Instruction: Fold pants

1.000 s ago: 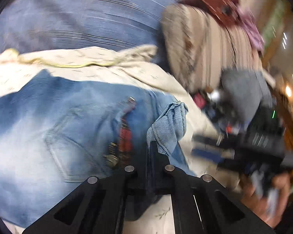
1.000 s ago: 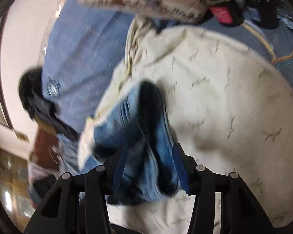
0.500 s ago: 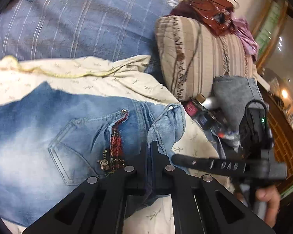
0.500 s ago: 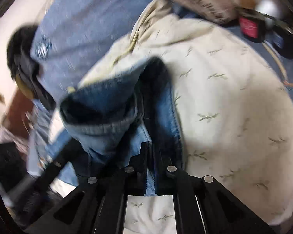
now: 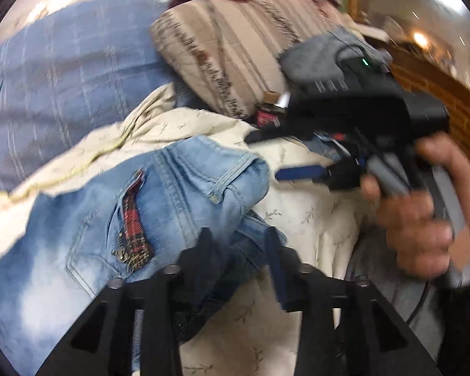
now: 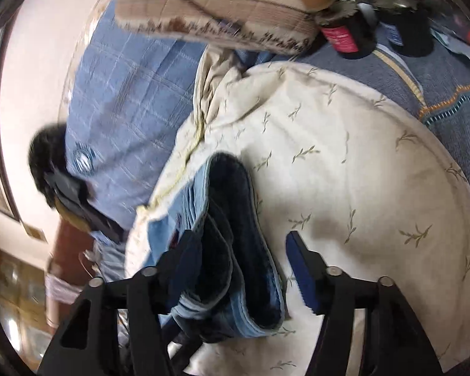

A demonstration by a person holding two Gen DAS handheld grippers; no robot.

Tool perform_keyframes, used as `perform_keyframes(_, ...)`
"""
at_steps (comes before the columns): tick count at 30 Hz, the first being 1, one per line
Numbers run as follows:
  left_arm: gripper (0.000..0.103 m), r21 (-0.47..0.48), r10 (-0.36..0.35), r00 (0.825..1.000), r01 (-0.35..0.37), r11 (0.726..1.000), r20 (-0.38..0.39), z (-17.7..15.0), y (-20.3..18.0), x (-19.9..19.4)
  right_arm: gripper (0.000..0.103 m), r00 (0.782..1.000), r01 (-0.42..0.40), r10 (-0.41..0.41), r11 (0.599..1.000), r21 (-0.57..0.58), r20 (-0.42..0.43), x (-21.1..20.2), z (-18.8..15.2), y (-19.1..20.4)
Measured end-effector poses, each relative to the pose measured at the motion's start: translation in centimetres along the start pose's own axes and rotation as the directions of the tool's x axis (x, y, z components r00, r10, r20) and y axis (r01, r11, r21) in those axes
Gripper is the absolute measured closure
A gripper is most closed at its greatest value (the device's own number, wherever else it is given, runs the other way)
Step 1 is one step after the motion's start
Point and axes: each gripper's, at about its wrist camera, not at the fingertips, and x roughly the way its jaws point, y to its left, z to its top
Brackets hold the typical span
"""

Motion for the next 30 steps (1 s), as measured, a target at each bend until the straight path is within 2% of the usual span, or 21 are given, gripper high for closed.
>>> perform_keyframes(1,0.047,0.026,0.008,1.000,-0.008,1.000,-0.004,-0.1,-0.6,0.2,0.037,1.000,-0.023,0.023,1.000,0.011,0.018,-0.5,0.2,-0.1)
perform_keyframes(2,0.041,0.057,0.023,1.000,-0.022,0.998,-0.014,-0.3,-1.0,0.5,0.031,0.999,-0.041,0.041,0.999,0.016,0.030,-0.8,0.7,-0.1)
perform_keyframes(4,0.041,0.133,0.075,0.997,-0.070,0.989,-0.031,-0.5,-2.1,1.6,0.027,0.999,-0.047,0.046,0.999,0.019,0.024,-0.2,1.7,0.5)
perform_keyframes(7,0.041,0.182,0.085,0.995,-0.075,0.980,-0.046,-0.7,-3.1,3.0,0.027,0.992,-0.050,0.048,0.999,-0.015,-0.116,2.9,3.2,1.2)
perform_keyframes(9,0.045,0.229,0.090,0.995,-0.077,0.970,-0.048,-1.0,-4.0,3.6,0.027,0.976,-0.014,0.009,1.000,-0.023,-0.218,4.8,3.3,0.9)
perform_keyframes(11,0.063,0.270,0.145,0.989,-0.130,0.954,-0.036,-1.1,-4.5,4.1,0.028,0.959,0.014,-0.011,1.000,0.009,-0.285,6.1,2.7,-0.3)
perform_keyframes(13,0.073,0.286,0.148,0.988,-0.131,0.949,-0.037,-1.3,-4.8,4.5,0.029,0.957,0.002,0.002,1.000,0.016,-0.291,5.8,2.4,-0.6)
perform_keyframes(15,0.082,0.266,0.128,0.991,-0.117,0.957,-0.023,-1.3,-4.8,4.1,0.028,0.960,-0.010,0.016,1.000,0.024,-0.280,5.3,2.3,-0.9)
perform_keyframes(17,0.093,0.199,0.090,0.996,-0.087,0.976,-0.008,-1.0,-4.0,3.3,0.028,0.955,-0.011,0.022,0.999,0.040,-0.295,5.6,2.3,-1.2)
perform_keyframes(18,0.096,0.107,0.044,0.999,-0.044,0.993,0.002,-0.6,-2.8,2.5,0.028,0.955,-0.015,0.027,0.999,0.043,-0.296,5.6,2.3,-1.2)
perform_keyframes(20,0.099,-0.053,-0.040,0.999,0.040,0.998,0.012,0.1,-0.6,1.8,0.029,0.952,-0.034,0.046,0.998,0.045,-0.304,5.8,2.3,-0.9)
perform_keyframes(21,0.100,-0.102,-0.064,0.998,0.065,0.993,0.016,0.2,0.1,1.6,0.030,0.947,-0.040,0.054,0.998,0.049,-0.316,6.3,2.3,-1.0)
perform_keyframes(22,0.100,-0.165,-0.098,0.995,0.100,0.981,0.019,0.3,1.0,1.5,0.038,0.940,-0.053,0.067,0.997,0.052,-0.334,6.8,2.1,-0.7)
perform_keyframes(23,0.101,-0.192,-0.112,0.994,0.114,0.975,0.020,0.4,1.4,1.5,0.049,0.927,-0.074,0.091,0.995,0.059,-0.363,7.6,1.7,-0.4)
perform_keyframes(24,0.101,-0.218,-0.121,0.992,0.124,0.968,0.027,0.4,1.7,1.5,0.055,0.921,-0.081,0.098,0.995,0.060,-0.377,7.9,1.5,-0.2)
perform_keyframes(26,0.103,-0.253,-0.121,0.992,0.127,0.959,0.039,0.4,2.1,1.4,0.088,0.932,-0.052,0.062,0.998,0.039,-0.357,7.9,1.4,0.0)
perform_keyframes(30,0.103,-0.336,-0.145,0.987,0.161,0.928,0.074,0.4,3.3,0.7,0.094,0.958,-0.078,0.057,0.995,-0.066,-0.281,6.3,1.1,2.0)
